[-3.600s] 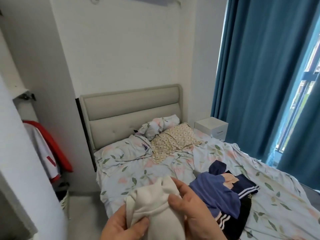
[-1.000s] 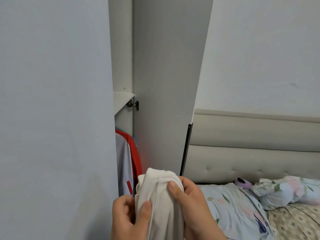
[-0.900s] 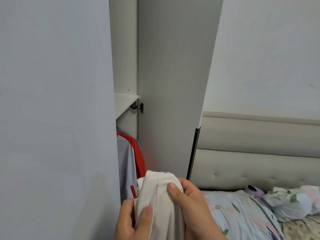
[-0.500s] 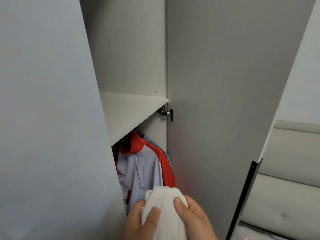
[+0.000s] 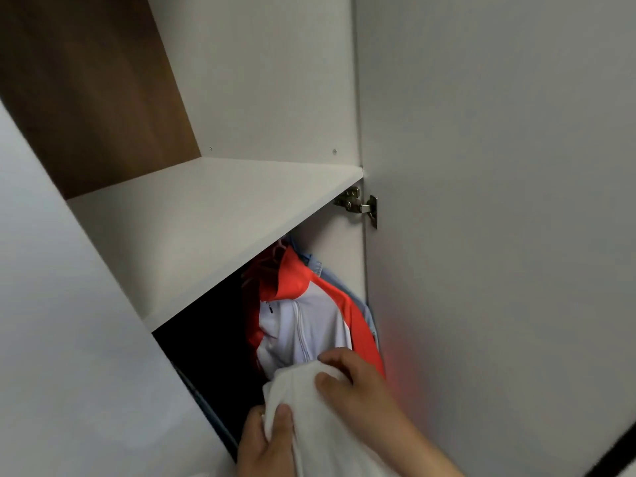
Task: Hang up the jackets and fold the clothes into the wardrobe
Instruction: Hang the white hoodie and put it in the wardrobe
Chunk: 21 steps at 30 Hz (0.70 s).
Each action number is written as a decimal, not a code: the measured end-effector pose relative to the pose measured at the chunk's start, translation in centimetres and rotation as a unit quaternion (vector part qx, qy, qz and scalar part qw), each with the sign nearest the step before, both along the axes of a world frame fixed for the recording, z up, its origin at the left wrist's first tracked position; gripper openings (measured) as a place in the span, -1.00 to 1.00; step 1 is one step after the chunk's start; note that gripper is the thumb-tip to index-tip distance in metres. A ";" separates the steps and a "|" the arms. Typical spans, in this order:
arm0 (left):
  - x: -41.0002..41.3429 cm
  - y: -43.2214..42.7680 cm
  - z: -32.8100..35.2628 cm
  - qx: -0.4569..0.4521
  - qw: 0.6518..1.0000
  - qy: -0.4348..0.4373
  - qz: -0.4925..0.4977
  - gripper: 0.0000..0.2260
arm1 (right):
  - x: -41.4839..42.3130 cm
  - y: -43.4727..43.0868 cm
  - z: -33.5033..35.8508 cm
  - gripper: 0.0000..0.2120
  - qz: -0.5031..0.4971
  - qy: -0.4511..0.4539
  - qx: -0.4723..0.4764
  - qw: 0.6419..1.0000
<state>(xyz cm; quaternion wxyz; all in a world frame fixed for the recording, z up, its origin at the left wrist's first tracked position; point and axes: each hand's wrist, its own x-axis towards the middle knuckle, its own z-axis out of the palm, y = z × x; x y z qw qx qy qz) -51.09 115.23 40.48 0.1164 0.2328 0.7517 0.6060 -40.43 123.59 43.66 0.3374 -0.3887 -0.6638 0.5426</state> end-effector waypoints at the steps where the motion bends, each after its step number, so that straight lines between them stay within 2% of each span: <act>1: -0.1 0.4 -0.2 -0.003 1.000 -0.002 0.009 -0.84 | -0.5 0.8 -0.2 -0.81 0.010 0.000 0.009 1.000; 4: -1.1 1.5 -1.4 0.001 0.999 -0.010 0.039 -0.95 | -2.3 2.9 -1.5 -0.82 0.049 0.004 0.021 0.999; 7: -1.5 2.3 -1.7 0.027 0.998 0.048 0.024 -0.88 | -3.8 4.5 -2.2 -0.84 0.082 0.005 0.041 0.996; 9: -0.9 2.6 -3.0 0.009 0.998 0.064 0.002 -0.85 | -4.9 5.7 -2.4 -0.84 0.086 0.016 0.037 0.995; 12: -2.5 3.0 -4.8 -0.015 1.000 -0.021 0.011 -0.92 | -6.6 6.7 -2.1 -0.88 0.107 0.039 0.028 0.993; 13: -3.1 3.2 -5.1 -0.042 0.996 -0.079 -0.012 -0.93 | -7.2 6.8 -2.0 -0.89 0.129 0.044 0.027 0.990; 14: -3.5 3.3 -5.4 -0.064 0.987 -0.144 -0.039 -0.93 | -7.9 6.6 -1.9 -0.90 0.153 0.047 0.029 0.987; 15: -3.6 3.3 -6.0 -0.060 0.986 -0.153 -0.036 -0.85 | -8.7 6.3 -1.7 -0.89 0.173 0.050 0.031 0.983; 17: -3.6 3.3 -7.9 -0.047 0.996 -0.064 0.050 -0.79 | -10.7 5.6 -1.7 -0.80 0.208 0.045 0.022 0.977; 19: -1.9 3.1 -9.1 -0.078 0.993 0.006 0.091 -0.87 | -12.9 4.8 -2.0 -0.61 0.249 -0.027 0.040 0.967; 21: -1.5 2.9 -10.6 -0.078 0.992 -0.006 0.101 -0.87 | -15.0 4.1 -2.5 -0.49 0.285 -0.117 0.091 0.947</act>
